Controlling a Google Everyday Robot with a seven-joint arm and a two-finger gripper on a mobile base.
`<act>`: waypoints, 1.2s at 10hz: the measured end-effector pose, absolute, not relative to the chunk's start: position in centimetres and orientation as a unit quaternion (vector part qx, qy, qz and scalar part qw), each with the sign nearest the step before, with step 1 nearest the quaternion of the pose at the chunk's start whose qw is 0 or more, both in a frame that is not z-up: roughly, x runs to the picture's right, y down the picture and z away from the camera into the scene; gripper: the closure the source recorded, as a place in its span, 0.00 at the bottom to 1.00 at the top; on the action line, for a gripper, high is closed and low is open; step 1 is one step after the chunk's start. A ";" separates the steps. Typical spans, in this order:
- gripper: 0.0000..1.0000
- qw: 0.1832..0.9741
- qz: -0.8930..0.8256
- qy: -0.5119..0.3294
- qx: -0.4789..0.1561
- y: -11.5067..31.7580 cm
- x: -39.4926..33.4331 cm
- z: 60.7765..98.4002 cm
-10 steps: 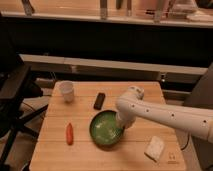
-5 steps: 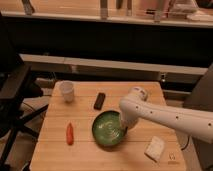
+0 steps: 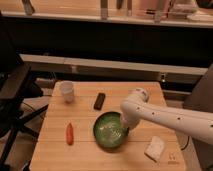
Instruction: Drag the ceramic bowl in a circle
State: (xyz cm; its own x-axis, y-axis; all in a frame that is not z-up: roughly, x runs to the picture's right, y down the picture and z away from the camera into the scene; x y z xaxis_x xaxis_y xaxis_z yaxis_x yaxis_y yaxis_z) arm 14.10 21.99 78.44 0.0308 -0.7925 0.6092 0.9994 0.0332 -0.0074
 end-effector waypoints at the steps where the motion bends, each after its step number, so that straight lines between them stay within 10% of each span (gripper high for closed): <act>1: 1.00 0.681 -0.658 -0.228 -0.226 22.0 14.3 78.5; 12: 1.00 0.655 -0.683 -0.240 -0.217 22.8 14.5 78.1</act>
State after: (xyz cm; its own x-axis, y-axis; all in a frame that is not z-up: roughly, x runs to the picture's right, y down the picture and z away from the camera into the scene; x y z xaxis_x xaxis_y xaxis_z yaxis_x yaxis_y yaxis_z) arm 14.49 22.79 78.11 -0.0472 -0.7901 0.6111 0.9987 -0.0261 0.0434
